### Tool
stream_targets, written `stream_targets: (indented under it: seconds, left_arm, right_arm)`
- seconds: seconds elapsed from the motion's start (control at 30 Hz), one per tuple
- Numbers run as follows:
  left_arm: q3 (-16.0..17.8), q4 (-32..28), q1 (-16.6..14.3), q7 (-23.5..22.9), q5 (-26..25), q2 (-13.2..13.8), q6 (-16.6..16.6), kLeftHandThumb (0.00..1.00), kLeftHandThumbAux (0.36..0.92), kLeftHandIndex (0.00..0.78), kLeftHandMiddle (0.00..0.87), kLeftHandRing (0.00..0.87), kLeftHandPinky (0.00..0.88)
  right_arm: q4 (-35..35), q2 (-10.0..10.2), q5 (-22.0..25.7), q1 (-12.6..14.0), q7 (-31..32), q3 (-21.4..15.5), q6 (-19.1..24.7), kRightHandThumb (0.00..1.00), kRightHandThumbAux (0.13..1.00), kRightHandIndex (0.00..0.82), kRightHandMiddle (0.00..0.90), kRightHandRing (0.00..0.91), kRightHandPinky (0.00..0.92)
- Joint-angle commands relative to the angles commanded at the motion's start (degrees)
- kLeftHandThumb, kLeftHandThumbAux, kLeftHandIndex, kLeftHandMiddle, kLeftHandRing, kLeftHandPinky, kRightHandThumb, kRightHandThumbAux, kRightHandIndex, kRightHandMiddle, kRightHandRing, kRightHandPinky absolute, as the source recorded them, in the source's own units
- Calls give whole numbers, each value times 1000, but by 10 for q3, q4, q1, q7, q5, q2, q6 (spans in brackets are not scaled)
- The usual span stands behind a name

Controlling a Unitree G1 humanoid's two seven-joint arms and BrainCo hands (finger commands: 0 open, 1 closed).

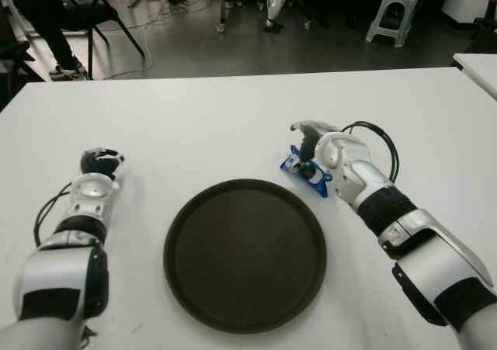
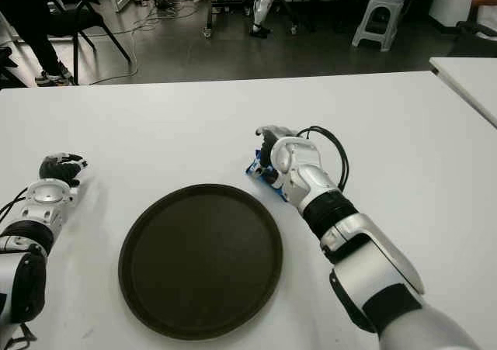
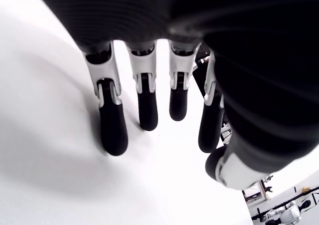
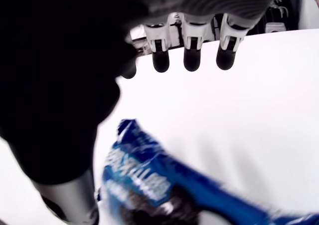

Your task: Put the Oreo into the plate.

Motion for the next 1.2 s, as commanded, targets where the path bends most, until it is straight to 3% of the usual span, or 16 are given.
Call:
stream_targets:
  seconds: [0.43, 1.0, 1.2]
  left_arm:
    - [-3, 0, -1, 1, 1, 0, 2, 674, 724, 398, 154, 171, 177]
    - [4, -1, -1, -2, -4, -2, -4, 681, 723, 399, 169, 182, 176]
    - [3, -1, -1, 0, -4, -3, -4, 682, 721, 401, 170, 184, 184]
  right_arm:
    - [-5, -8, -9, -4, -1, -3, 5, 0, 827, 24, 19, 2, 0]
    - [-72, -37, -53, 8, 66, 31, 62, 0, 824, 19, 16, 6, 5]
    - [-73, -34, -58, 18, 75, 37, 78, 0, 812, 41, 44, 36, 21]
